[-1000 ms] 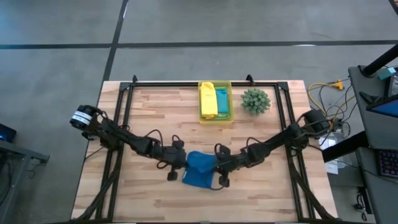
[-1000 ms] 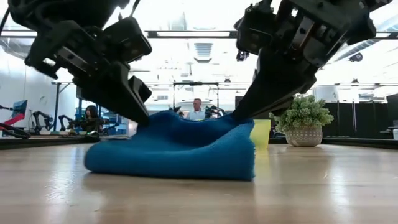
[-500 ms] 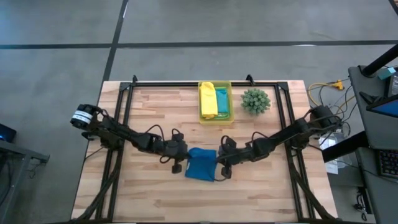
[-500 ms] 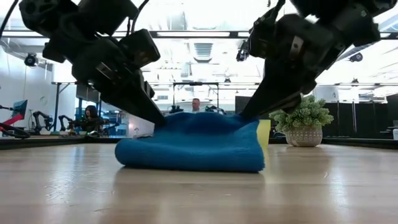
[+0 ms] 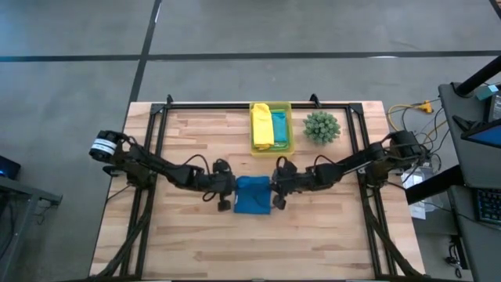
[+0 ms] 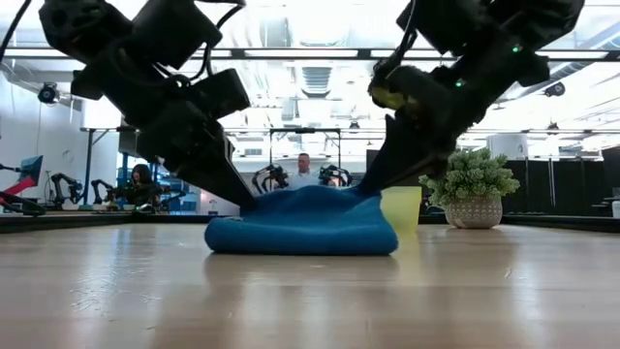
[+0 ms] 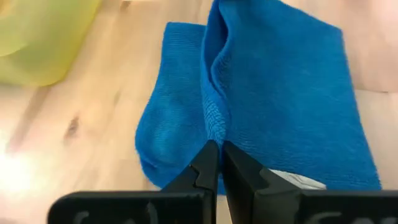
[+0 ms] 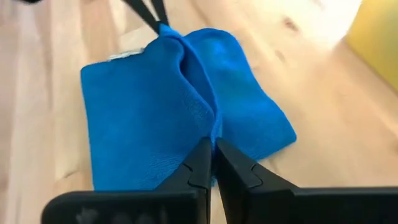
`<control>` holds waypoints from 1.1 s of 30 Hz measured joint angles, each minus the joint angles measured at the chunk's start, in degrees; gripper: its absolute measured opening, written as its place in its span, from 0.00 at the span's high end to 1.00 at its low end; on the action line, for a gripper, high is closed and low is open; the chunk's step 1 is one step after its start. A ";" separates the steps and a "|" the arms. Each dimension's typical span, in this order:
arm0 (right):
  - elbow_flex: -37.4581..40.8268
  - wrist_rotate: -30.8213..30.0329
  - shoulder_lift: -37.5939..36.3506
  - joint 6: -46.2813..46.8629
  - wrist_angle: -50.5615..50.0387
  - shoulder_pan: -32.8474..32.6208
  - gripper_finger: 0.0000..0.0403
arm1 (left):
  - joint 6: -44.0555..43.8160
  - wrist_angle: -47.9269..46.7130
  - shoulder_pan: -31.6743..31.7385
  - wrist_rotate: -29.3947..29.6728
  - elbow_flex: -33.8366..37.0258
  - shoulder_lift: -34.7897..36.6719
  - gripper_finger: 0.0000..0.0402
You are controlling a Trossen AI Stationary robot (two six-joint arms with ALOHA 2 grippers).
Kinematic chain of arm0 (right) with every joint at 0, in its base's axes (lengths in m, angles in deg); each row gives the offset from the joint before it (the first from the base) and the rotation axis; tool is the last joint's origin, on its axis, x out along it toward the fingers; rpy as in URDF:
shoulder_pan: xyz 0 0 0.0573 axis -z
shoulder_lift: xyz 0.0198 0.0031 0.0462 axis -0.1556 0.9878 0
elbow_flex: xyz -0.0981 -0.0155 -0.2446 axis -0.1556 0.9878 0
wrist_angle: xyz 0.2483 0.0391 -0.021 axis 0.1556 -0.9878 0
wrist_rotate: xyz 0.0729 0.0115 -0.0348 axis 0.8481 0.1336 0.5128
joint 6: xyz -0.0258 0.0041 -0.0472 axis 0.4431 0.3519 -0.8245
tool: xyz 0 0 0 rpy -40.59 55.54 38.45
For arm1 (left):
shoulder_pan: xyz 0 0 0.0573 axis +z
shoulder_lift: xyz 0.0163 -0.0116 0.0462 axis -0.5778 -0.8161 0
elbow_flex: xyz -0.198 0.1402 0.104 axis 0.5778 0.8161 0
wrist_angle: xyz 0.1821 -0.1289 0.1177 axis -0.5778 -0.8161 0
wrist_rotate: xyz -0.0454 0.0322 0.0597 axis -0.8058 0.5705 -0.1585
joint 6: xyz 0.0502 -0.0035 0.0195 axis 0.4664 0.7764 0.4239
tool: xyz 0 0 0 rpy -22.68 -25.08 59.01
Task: Fold microfiber towels
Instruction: Fold the blue microfiber cloth, then put the blue microfiber cloth into the yellow bin
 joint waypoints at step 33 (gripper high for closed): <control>-1.53 5.65 1.36 -15.21 5.26 -5.11 0.55 | -2.31 6.51 11.57 -8.71 -2.99 -6.65 0.99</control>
